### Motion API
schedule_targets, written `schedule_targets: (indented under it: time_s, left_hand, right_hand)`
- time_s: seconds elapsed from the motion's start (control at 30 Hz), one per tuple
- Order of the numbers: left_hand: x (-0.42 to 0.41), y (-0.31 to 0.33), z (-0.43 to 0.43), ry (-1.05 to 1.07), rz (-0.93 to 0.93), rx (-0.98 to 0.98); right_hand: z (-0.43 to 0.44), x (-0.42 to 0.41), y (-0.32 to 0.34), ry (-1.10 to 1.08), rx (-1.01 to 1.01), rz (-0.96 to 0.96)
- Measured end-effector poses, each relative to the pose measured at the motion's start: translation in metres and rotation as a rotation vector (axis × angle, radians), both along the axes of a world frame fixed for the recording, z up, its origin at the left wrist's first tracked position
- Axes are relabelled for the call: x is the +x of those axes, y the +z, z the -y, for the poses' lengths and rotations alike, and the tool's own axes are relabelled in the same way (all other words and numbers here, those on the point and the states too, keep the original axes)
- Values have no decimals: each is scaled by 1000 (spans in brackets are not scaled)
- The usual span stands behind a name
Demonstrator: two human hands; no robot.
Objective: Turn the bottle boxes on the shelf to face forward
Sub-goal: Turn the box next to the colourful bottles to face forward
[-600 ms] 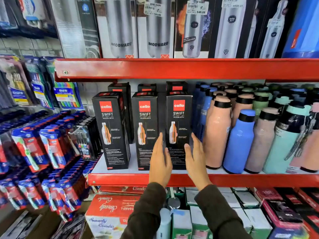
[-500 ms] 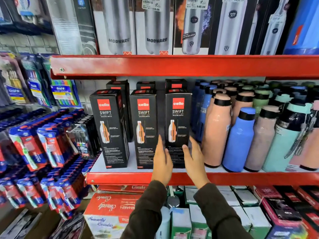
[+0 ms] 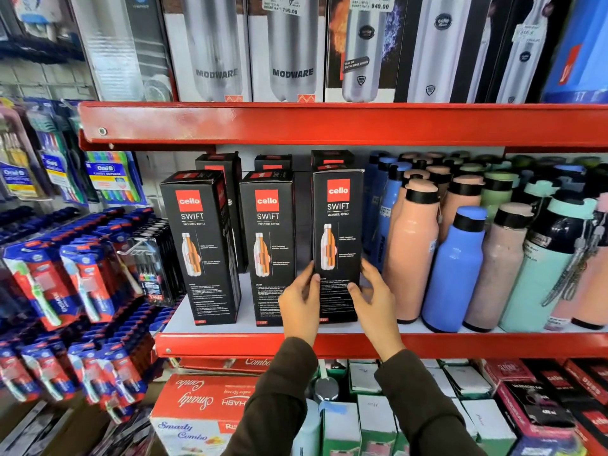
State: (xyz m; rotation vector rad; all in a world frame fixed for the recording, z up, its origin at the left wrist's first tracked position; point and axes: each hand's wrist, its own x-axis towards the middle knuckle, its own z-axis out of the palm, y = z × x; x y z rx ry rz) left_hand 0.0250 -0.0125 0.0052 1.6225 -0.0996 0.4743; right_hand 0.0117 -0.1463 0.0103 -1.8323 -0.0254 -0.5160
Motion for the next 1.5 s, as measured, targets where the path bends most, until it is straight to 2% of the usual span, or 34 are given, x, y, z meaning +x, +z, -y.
schedule_targets:
  time_s: [0.23,0.47,0.57,0.7,0.8,1.07,1.17,1.5]
  left_hand:
    - [-4,11,5,-23,64,-167]
    - [-19,5,11,-72,67,-291]
    - [-22,7,14,-61,123,-230]
    - [-12,9,15,28,157,18]
    - [-2,8,17,10,127,117]
    - [3,5,9,47,98,100]
    - [1,0,13,65,102,91]
    - [6,-8,22,130,74,103]
  right_hand:
    - [12,4,14,82,-120,22]
    - [6,4,16,40,-80,103]
    - [5,3,15,13,-29,124]
    - [11,2,16,29,11,100]
    - [17,3,17,82,-15,60]
    - [27,11,15,256,-84,38]
    - [28,15,16,264,-114,65]
    - [22,16,9,244,-192,-52]
